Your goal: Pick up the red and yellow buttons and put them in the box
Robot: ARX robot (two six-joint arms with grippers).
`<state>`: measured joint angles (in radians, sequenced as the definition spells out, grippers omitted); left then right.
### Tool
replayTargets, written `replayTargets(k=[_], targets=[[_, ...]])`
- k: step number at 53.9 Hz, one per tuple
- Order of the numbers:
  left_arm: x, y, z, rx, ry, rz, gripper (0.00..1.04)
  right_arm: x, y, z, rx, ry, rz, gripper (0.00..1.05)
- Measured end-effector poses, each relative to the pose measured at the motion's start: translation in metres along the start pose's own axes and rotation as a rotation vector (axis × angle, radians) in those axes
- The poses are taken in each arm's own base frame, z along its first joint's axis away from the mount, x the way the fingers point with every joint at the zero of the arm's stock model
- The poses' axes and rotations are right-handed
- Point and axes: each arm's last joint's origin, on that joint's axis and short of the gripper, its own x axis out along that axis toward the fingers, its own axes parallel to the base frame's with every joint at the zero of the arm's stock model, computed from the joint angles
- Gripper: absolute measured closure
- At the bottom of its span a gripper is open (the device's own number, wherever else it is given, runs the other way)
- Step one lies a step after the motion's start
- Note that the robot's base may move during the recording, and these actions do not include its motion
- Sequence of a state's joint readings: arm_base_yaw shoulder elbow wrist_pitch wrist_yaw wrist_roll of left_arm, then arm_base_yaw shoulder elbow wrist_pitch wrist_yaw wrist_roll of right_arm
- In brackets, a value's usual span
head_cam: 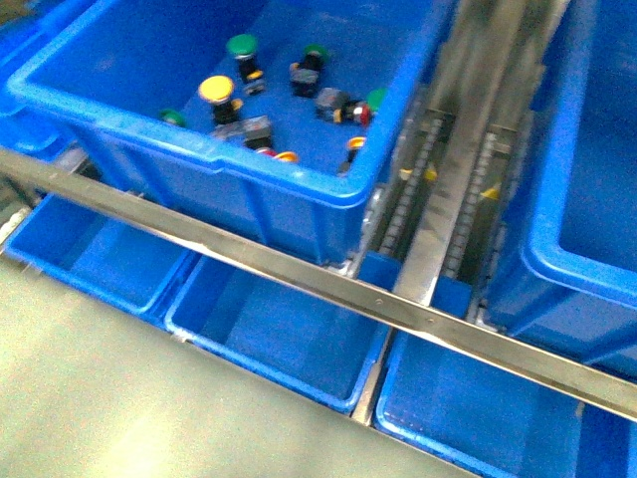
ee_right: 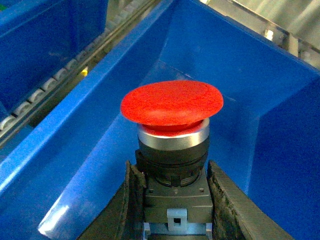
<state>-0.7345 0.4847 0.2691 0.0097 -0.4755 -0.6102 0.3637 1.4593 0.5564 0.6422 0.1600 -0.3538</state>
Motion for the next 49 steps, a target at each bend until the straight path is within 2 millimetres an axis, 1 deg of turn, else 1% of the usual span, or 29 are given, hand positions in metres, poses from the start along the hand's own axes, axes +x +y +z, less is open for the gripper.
replayTargets(k=[1,2,4,6,7,9,11,14,15,18,19,24,25,30,37,43,49], targets=[[-0.001,0.002,0.002,0.027,-0.007,0.007,0.15,0.0,0.001,0.0,0.0,0.002,-0.003,0.79],[-0.002,0.003,0.002,0.083,-0.046,0.017,0.18,0.0,0.001,0.0,0.0,0.004,-0.007,0.79],[-0.005,0.004,0.002,0.135,-0.113,0.009,0.23,0.0,0.0,0.001,0.002,0.005,-0.018,0.79],[-0.009,0.01,0.0,0.221,-0.18,0.041,0.3,0.0,0.001,0.002,0.003,0.003,-0.02,0.79],[-0.009,0.012,-0.001,0.229,-0.188,0.045,0.32,0.0,0.002,0.002,0.004,0.003,-0.021,0.79],[-0.011,0.02,-0.001,0.313,-0.217,0.093,0.39,0.0,0.003,0.002,0.005,0.003,-0.015,0.79],[-0.012,0.026,0.0,0.348,-0.234,0.134,0.44,-0.001,0.005,0.003,0.006,0.005,-0.016,0.79],[-0.013,0.035,0.0,0.388,-0.244,0.179,0.53,-0.001,0.005,0.003,0.012,0.006,-0.025,0.79],[-0.013,0.036,0.0,0.4,-0.243,0.179,0.55,-0.001,0.005,0.003,0.014,0.007,-0.029,0.79],[-0.014,0.042,-0.002,0.438,-0.232,0.161,0.66,-0.001,0.006,0.003,0.018,0.009,-0.031,0.79],[-0.014,0.043,-0.002,0.443,-0.231,0.161,0.68,-0.001,0.007,0.003,0.017,0.012,-0.03,0.79],[-0.015,0.052,-0.002,0.462,-0.236,0.179,0.84,-0.003,0.011,0.003,0.02,0.013,-0.018,0.79],[-0.015,0.053,-0.002,0.463,-0.237,0.18,0.86,-0.003,0.012,0.004,0.022,0.012,-0.017,0.79],[-0.016,0.059,-0.002,0.47,-0.242,0.175,1.03,-0.003,0.013,0.003,0.03,0.022,-0.023,0.79],[-0.017,0.066,-0.003,0.473,-0.244,0.187,1.02,-0.003,0.015,0.003,0.038,0.032,-0.032,0.79],[-0.017,0.071,-0.003,0.473,-0.249,0.192,1.02,-0.004,0.02,0.005,0.044,0.024,-0.015,0.79],[-0.019,0.078,-0.001,0.481,-0.241,0.157,1.02,-0.003,0.021,0.002,0.048,0.039,-0.033,0.79]])
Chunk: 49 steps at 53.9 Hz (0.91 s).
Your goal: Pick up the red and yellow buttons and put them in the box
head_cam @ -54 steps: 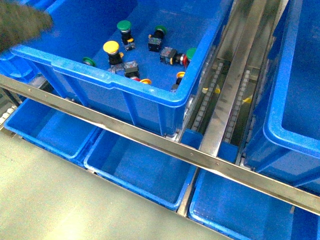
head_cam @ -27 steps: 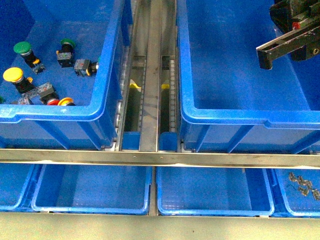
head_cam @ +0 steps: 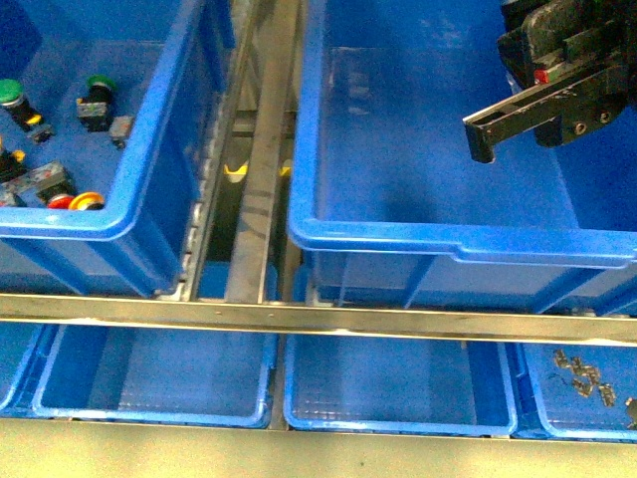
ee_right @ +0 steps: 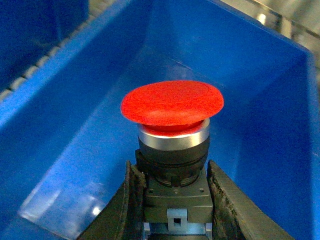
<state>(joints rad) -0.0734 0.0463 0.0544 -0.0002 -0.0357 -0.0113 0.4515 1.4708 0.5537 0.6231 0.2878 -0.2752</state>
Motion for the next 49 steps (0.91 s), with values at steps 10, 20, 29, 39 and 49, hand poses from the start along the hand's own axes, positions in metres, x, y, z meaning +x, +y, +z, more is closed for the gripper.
replayTargets(k=[10,20,29,39,49], targets=[[-0.0002,0.0057,-0.0092,0.001,0.004,0.034,1.02,-0.0013,0.0024,-0.0022,0.007,0.008,-0.001,0.79],[-0.0002,0.0058,-0.009,0.001,0.002,0.035,1.02,-0.0019,0.0034,-0.0031,0.01,0.013,-0.008,0.79],[-0.0002,0.0058,-0.009,0.001,0.002,0.035,1.02,-0.003,0.0043,-0.005,0.009,0.02,-0.014,0.79],[-0.0002,0.0059,-0.0089,0.001,0.002,0.036,1.02,-0.0044,0.0052,-0.0056,0.012,0.013,-0.016,0.79],[-0.0002,0.006,-0.0089,0.004,0.002,0.035,1.02,-0.0078,0.0082,-0.005,0.013,-0.002,-0.008,0.79]])
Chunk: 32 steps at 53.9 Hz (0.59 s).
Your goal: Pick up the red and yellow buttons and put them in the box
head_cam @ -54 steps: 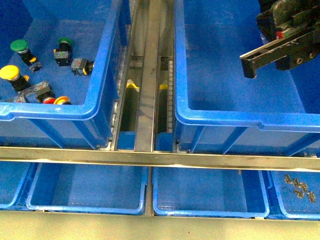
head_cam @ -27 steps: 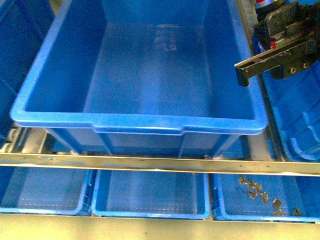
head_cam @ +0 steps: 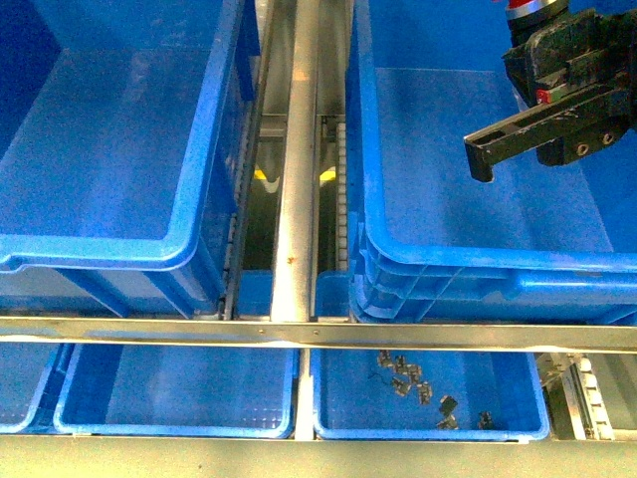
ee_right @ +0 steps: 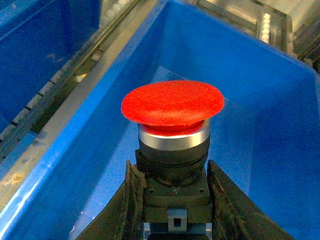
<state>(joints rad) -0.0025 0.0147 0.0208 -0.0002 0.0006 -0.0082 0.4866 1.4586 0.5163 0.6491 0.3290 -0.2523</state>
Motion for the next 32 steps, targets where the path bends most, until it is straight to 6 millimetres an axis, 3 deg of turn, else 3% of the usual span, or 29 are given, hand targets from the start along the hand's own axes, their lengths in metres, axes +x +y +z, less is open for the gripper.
replayTargets(k=[10,24,32], targets=[[0.0,0.0,0.0,0.0,0.0,0.0,1.02,0.0,0.001,-0.001,0.001,0.002,0.003,0.79],[0.0,0.0,0.0,0.0,0.0,0.0,0.6,0.006,-0.002,-0.006,0.005,0.023,0.012,0.79],[0.0,0.0,0.0,0.0,0.0,0.0,0.35,0.024,-0.01,-0.01,0.017,0.035,0.014,0.79]])
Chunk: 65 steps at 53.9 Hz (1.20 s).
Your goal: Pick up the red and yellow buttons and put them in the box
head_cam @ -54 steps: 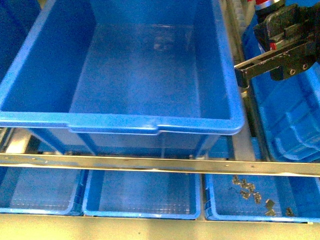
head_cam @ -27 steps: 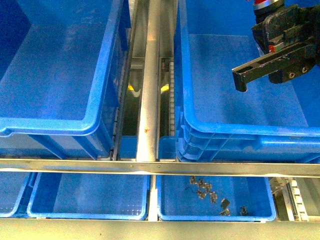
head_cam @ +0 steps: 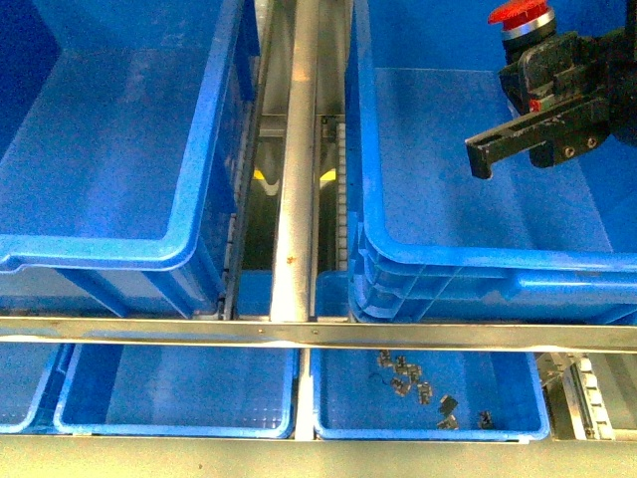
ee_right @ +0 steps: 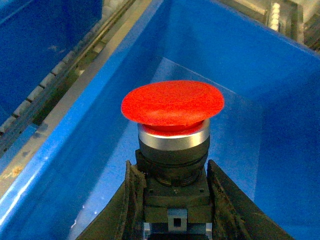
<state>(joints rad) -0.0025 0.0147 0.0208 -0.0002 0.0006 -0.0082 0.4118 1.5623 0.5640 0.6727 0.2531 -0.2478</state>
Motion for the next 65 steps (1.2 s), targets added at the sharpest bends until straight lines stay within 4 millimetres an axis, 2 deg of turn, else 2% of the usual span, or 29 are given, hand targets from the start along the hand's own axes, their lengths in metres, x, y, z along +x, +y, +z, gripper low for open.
replayTargets(k=[4,7,19,23,27,37,47,60,65], targets=[[0.0,0.0,0.0,0.0,0.0,0.0,0.17,0.02,-0.01,0.003,0.026,-0.005,-0.01,0.79],[0.0,0.0,0.0,0.001,0.0,0.0,0.06,0.042,-0.022,0.007,0.068,-0.008,-0.033,0.79],[0.0,0.0,0.0,0.002,0.0,0.0,0.08,0.106,-0.051,0.008,0.189,0.044,-0.087,0.79],[0.0,0.0,0.0,0.002,0.0,0.0,0.08,0.135,-0.06,0.001,0.226,0.097,-0.104,0.79],[0.0,0.0,0.0,0.002,0.0,0.0,0.08,0.163,-0.064,-0.006,0.235,0.153,-0.117,0.79],[0.0,0.0,0.0,0.002,0.0,0.0,0.08,0.207,-0.064,-0.015,0.241,0.237,-0.12,0.79],[0.0,0.0,0.0,0.002,0.0,0.0,0.08,0.237,-0.057,-0.019,0.215,0.298,-0.097,0.79],[0.0,0.0,0.0,0.002,0.0,0.0,0.08,0.255,-0.045,-0.026,0.168,0.362,-0.062,0.78],[0.0,0.0,0.0,0.002,0.0,0.0,0.08,0.256,-0.041,-0.031,0.162,0.39,-0.044,0.61]])
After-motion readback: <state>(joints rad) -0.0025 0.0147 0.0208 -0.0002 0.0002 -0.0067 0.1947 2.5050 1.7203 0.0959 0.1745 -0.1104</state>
